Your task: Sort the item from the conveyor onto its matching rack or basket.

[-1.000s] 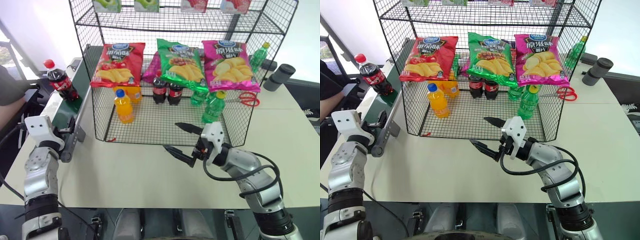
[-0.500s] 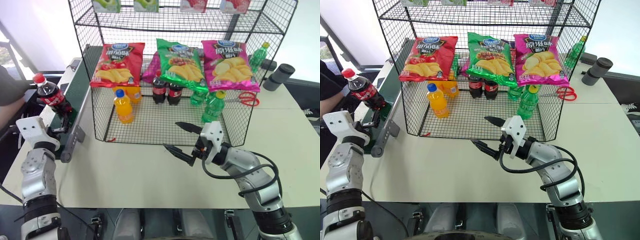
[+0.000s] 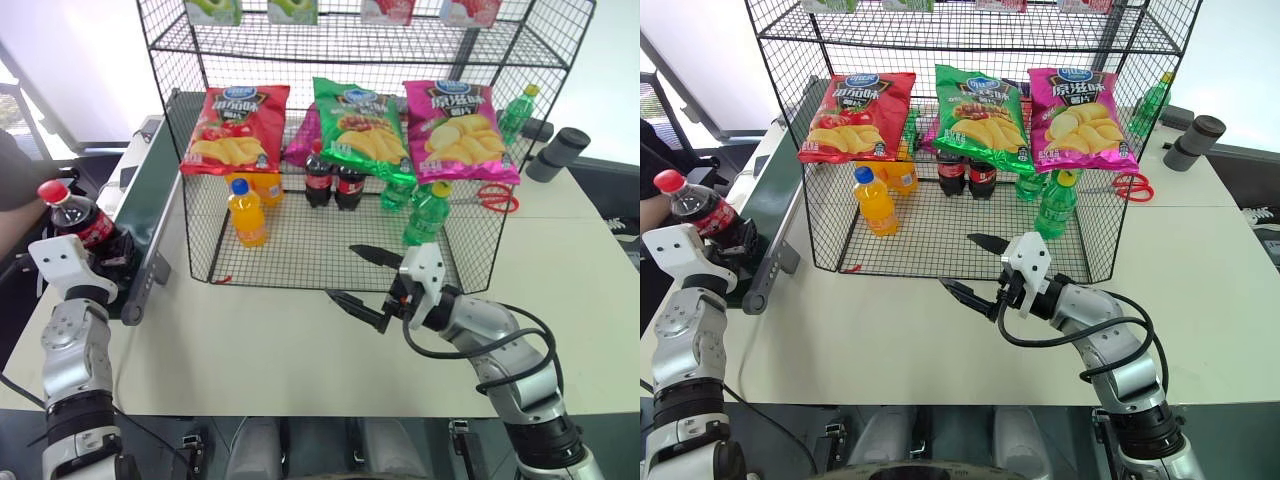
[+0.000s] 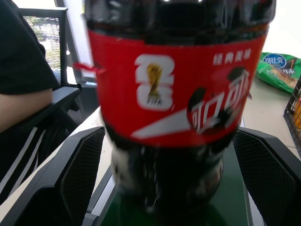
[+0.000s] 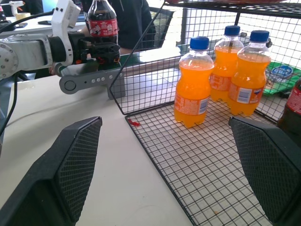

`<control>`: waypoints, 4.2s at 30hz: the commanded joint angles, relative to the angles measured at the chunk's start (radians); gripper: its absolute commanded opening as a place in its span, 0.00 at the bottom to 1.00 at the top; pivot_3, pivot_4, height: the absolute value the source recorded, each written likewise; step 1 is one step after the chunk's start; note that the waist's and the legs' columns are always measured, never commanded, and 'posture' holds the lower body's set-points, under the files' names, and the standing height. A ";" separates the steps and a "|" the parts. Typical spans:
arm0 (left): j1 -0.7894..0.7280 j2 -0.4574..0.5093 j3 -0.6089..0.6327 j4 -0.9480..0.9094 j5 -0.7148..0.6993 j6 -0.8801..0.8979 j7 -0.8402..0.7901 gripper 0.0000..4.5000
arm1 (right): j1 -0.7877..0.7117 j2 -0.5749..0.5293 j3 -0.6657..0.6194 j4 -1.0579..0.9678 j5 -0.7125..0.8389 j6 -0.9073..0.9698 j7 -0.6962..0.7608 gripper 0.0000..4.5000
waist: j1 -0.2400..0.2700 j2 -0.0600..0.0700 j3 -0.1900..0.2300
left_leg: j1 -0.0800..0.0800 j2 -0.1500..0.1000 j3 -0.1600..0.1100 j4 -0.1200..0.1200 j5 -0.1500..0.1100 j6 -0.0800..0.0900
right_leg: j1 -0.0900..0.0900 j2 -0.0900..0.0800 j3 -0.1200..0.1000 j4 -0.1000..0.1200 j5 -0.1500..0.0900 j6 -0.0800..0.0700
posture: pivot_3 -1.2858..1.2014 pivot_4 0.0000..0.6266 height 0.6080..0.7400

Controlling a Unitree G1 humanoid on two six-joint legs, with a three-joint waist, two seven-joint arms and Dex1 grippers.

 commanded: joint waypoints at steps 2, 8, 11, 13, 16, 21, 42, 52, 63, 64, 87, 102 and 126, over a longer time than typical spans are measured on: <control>-0.001 0.008 0.028 -0.021 -0.009 -0.030 0.004 0.83 | -0.009 0.006 -0.002 -0.020 0.008 -0.009 0.000 1.00 | 0.000 0.000 0.000 | 0.000 0.000 0.000 0.000 0.000 0.000 | 0.000 0.000 0.000 0.000 0.000 0.000 | 0.52 0.24 1.00; 0.003 0.046 0.050 -0.104 -0.061 -0.030 -0.060 0.72 | -0.010 0.004 -0.004 -0.018 0.007 -0.010 0.001 1.00 | 0.001 -0.001 0.000 | 0.000 0.000 0.000 0.000 0.000 0.000 | 0.000 0.000 0.000 0.000 0.000 0.000 | 0.52 0.24 1.00; 0.014 0.111 0.065 -0.195 -0.153 0.042 -0.173 0.72 | -0.010 0.000 -0.009 -0.018 0.010 -0.009 0.004 1.00 | -0.001 -0.006 0.001 | -0.001 0.000 -0.001 0.000 0.000 0.000 | -0.001 0.000 0.000 0.000 0.000 0.000 | 0.52 0.24 1.00; 0.032 0.176 0.071 -0.289 -0.274 0.151 -0.292 0.72 | -0.014 -0.005 -0.014 -0.014 0.014 -0.008 0.008 1.00 | -0.003 -0.008 0.001 | -0.002 0.001 -0.001 0.000 0.000 0.000 | -0.002 0.000 -0.001 0.000 0.000 0.000 | 0.52 0.24 1.00; 0.069 0.245 0.063 -0.401 -0.396 0.273 -0.415 0.72 | -0.022 -0.010 -0.023 -0.003 0.018 -0.008 0.017 1.00 | -0.005 -0.007 0.001 | -0.002 0.001 -0.001 -0.001 0.000 -0.001 | -0.002 -0.002 -0.001 -0.002 0.000 -0.001 | 0.52 0.24 1.00; 0.126 0.313 -0.006 -0.565 -0.557 0.483 -0.528 0.72 | -0.044 -0.014 -0.040 0.003 0.047 0.015 0.030 1.00 | -0.006 -0.006 0.001 | -0.002 0.000 -0.001 -0.002 0.000 -0.001 | -0.001 -0.004 0.000 -0.004 -0.001 -0.003 | 0.52 0.24 1.00; -0.133 0.113 -0.704 -0.524 -0.152 0.305 -0.847 0.72 | -0.071 -0.015 -0.032 -0.168 0.272 0.278 0.000 1.00 | 0.002 -0.002 0.004 | -0.003 -0.001 0.000 -0.002 0.000 0.000 | -0.002 0.000 0.000 -0.004 0.000 -0.001 | 0.52 0.24 1.00; -0.197 0.031 -0.757 -0.480 -0.085 0.266 -0.887 0.72 | -0.073 -0.011 -0.020 -0.176 0.276 0.299 -0.016 1.00 | 0.001 -0.002 0.004 | -0.003 0.000 0.000 -0.001 0.000 0.001 | -0.002 0.005 0.000 -0.004 0.000 0.000 | 0.52 0.24 1.00; -0.189 0.028 -0.736 -0.490 -0.085 0.312 -0.880 0.70 | -0.072 -0.010 -0.013 -0.160 0.255 0.285 -0.015 0.66 | 0.001 -0.002 0.004 | -0.003 0.000 -0.001 -0.001 0.000 0.001 | -0.002 0.006 0.001 -0.004 0.000 0.000 | 0.52 0.24 1.00; -0.189 0.028 -0.733 -0.493 -0.098 0.333 -0.879 0.70 | -0.072 -0.009 -0.012 -0.159 0.252 0.282 -0.015 0.66 | 0.001 -0.003 0.004 | -0.003 0.000 -0.001 -0.001 0.000 0.001 | -0.002 0.006 0.001 -0.004 0.000 0.000 | 0.52 0.24 1.00; 0.100 0.123 -0.470 -0.519 -0.055 0.300 -0.661 0.99 | -0.255 0.250 -0.053 0.507 -0.225 -0.287 -0.333 0.66 | -0.006 -0.002 0.004 | -0.002 0.001 0.000 -0.001 0.000 0.000 | -0.003 0.004 0.002 -0.001 0.000 0.000 | 0.52 0.24 1.00; 0.096 0.112 -0.479 -0.551 -0.060 0.318 -0.644 0.99 | -0.478 0.370 -0.109 0.999 -0.264 -0.496 -0.407 0.66 | -0.008 -0.002 0.004 | -0.002 0.000 0.001 -0.001 0.000 0.000 | -0.004 0.001 0.001 0.000 0.000 0.000 | 0.52 0.24 1.00; 0.099 0.121 -0.446 -0.539 -0.070 0.329 -0.640 1.00 | 0.152 -0.148 -0.297 0.116 0.009 -0.140 -0.009 1.00 | -0.004 0.002 0.003 | -0.001 0.000 0.001 -0.002 0.000 0.000 | -0.001 0.000 0.002 -0.002 0.000 0.000 | 0.52 0.24 1.00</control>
